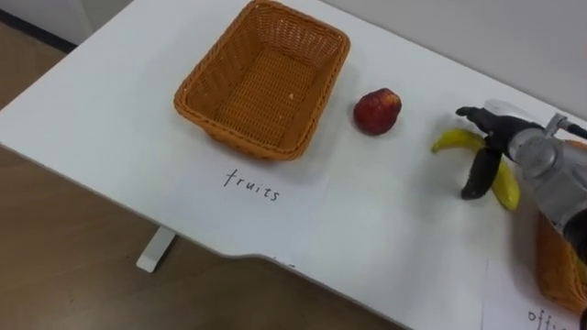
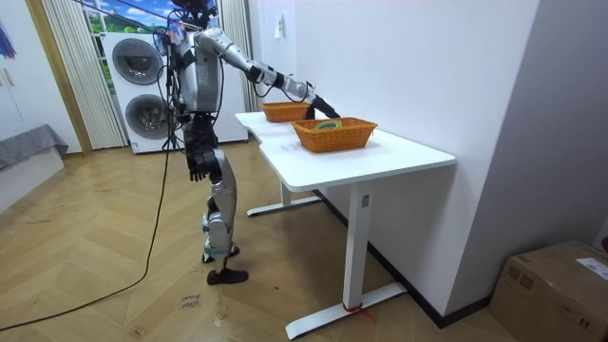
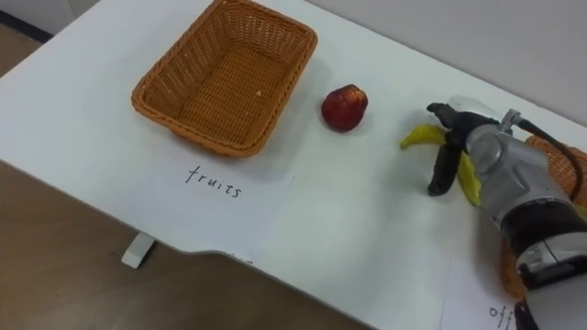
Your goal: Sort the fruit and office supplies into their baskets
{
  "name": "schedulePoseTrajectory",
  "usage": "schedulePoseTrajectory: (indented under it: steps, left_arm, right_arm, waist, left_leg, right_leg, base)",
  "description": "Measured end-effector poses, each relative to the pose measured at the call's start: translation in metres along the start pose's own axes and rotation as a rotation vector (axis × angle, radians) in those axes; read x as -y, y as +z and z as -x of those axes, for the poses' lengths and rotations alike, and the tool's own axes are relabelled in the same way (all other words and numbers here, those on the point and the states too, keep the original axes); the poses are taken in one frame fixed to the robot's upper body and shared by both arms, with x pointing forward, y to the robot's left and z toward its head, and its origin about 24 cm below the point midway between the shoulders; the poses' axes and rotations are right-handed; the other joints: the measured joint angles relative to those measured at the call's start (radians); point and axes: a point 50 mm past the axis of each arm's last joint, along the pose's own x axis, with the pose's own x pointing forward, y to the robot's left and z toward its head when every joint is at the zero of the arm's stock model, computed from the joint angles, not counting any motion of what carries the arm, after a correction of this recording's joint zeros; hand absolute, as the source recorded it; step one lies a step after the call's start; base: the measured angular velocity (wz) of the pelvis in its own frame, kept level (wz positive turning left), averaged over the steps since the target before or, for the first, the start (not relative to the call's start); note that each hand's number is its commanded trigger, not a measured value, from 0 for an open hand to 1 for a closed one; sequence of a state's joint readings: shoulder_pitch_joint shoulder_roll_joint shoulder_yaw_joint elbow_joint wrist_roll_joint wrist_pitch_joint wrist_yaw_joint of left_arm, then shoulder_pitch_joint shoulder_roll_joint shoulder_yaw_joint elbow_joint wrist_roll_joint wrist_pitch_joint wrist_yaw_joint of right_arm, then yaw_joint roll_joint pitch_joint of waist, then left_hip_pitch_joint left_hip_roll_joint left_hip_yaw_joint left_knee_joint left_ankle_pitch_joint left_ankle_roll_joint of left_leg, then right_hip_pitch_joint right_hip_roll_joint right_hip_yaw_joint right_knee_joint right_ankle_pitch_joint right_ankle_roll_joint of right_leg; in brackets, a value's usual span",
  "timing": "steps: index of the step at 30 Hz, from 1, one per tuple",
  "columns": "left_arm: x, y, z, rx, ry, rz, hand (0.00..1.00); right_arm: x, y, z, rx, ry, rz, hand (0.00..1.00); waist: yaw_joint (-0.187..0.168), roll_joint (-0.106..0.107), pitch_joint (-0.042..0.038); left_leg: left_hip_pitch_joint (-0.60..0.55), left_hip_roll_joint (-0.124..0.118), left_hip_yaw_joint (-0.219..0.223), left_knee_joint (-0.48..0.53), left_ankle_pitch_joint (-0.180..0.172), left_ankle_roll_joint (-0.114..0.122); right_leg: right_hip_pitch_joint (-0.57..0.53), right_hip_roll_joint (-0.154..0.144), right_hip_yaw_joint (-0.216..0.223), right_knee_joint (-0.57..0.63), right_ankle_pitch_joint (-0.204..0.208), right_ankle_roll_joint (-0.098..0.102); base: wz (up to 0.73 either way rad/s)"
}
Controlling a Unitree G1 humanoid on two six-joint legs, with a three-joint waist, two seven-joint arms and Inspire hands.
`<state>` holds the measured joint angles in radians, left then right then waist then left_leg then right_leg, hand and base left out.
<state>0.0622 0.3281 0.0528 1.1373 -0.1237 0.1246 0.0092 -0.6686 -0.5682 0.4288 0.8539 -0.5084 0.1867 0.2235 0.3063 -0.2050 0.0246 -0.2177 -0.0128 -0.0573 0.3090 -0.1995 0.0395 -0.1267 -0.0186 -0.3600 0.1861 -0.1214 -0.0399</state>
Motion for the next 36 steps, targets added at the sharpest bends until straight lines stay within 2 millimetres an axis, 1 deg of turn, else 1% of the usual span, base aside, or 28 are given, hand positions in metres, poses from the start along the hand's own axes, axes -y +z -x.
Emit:
schedulePoseTrajectory:
  steps: [1,2,3,8,12,14,15,17,19,21,23,28,36]
  left_arm:
    - [0.000,0.003,0.000,0.006,0.000,0.000,0.00]
    - [0.000,0.007,0.000,0.016,0.000,0.005,0.00]
    - [0.000,0.008,-0.001,0.018,0.000,0.005,0.00]
    - [0.002,0.013,-0.001,0.032,-0.004,-0.011,0.00]
    - [0.003,0.017,-0.001,0.041,-0.008,-0.020,0.00]
    - [0.005,0.022,-0.001,0.055,-0.012,-0.028,0.00]
    - [0.005,0.022,-0.001,0.056,-0.012,-0.029,0.00]
    - [0.005,0.024,-0.001,0.059,-0.012,-0.030,0.00]
    - [0.004,0.023,-0.001,0.057,-0.010,-0.029,0.00]
    - [0.004,0.022,-0.001,0.055,-0.006,-0.029,0.00]
    - [0.002,0.023,-0.001,0.057,-0.002,-0.030,0.00]
    - [0.001,0.023,-0.001,0.057,-0.005,-0.032,0.00]
    - [0.000,0.017,-0.001,0.043,-0.002,-0.033,0.00]
  right_arm:
    - [-0.001,0.001,0.000,0.002,0.005,0.020,0.00]
    - [-0.002,0.002,0.000,0.005,0.015,0.029,0.48]
    - [-0.003,0.002,0.000,0.004,0.019,0.029,1.00]
    - [-0.004,0.003,-0.001,-0.001,0.049,0.038,1.00]
    - [-0.001,0.001,-0.001,-0.018,0.018,0.047,1.00]
    - [0.002,-0.006,0.000,-0.044,0.012,0.057,1.00]
    - [0.003,-0.007,0.000,-0.051,0.013,0.057,1.00]
    - [0.002,-0.010,0.000,-0.067,0.019,0.054,1.00]
    - [0.002,-0.010,0.000,-0.071,0.020,0.058,1.00]
    - [0.002,-0.010,0.000,-0.076,0.023,0.057,1.00]
    - [0.002,-0.009,0.000,-0.069,0.026,0.056,1.00]
    - [0.003,-0.005,0.001,-0.057,0.031,0.057,1.00]
    - [0.003,-0.004,0.001,-0.049,0.044,0.035,1.00]
  waist:
    - [0.002,0.000,-0.0001]
    - [0.001,0.000,-0.0003]
    - [0.002,-0.001,-0.0003]
    - [0.006,0.000,0.0002]
    - [0.013,0.002,0.0014]
    - [0.032,0.002,0.0017]
    - [0.034,0.002,0.0017]
    - [0.050,0.000,0.0007]
    - [0.053,-0.002,0.0009]
    - [0.054,-0.007,0.0010]
    - [0.051,-0.015,0.0034]
    - [0.043,-0.015,0.0055]
    - [0.042,-0.017,0.0042]
  left_leg:
    - [0.000,0.000,-0.004,0.000,0.001,-0.001]
    - [0.000,0.000,-0.005,0.000,0.001,-0.001]
    - [0.000,0.000,-0.006,0.000,0.001,-0.001]
    - [-0.002,-0.001,-0.010,0.000,0.001,-0.002]
    - [0.000,-0.001,-0.010,0.000,0.002,-0.003]
    - [0.001,0.000,-0.011,-0.004,0.002,-0.004]
    - [0.001,0.000,-0.011,-0.005,0.003,-0.004]
    - [0.003,0.000,-0.012,-0.009,0.003,-0.005]
    - [0.002,0.001,-0.014,-0.010,0.003,-0.005]
    - [0.002,0.000,-0.016,-0.013,0.003,-0.005]
    - [0.002,0.001,-0.018,-0.009,0.003,-0.005]
    - [0.000,0.000,-0.017,-0.013,0.003,-0.005]
    - [0.004,0.000,-0.013,-0.015,0.004,-0.005]
  right_leg:
    - [0.002,0.000,-0.003,-0.001,0.000,0.000]
    - [0.003,0.000,-0.006,-0.001,0.000,0.000]
    - [0.003,0.000,-0.006,-0.001,0.000,0.000]
    - [0.005,0.001,-0.010,-0.001,0.000,0.000]
    - [0.005,0.001,-0.011,-0.001,0.000,-0.001]
    - [0.004,0.001,-0.012,-0.001,0.000,-0.001]
    - [0.004,0.001,-0.013,-0.001,0.000,-0.001]
    - [0.004,0.000,-0.017,-0.003,0.000,-0.001]
    - [0.004,0.001,-0.022,-0.005,0.000,0.000]
    - [0.007,0.001,-0.024,-0.014,0.000,-0.001]
    - [0.009,0.001,-0.026,-0.017,0.000,-0.001]
    - [0.009,0.001,-0.026,-0.017,0.000,-0.001]
    - [0.010,0.001,-0.023,-0.017,0.000,-0.001]
  base:
    - [0.07]
    - [0.07]
    - [0.05]
    - [0.01]
    - [0.00]
    - [0.00]
    - [0.00]
    - [0.00]
    - [0.02]
    - [0.02]
    - [0.00]
    - [0.00]
    - [-0.01]
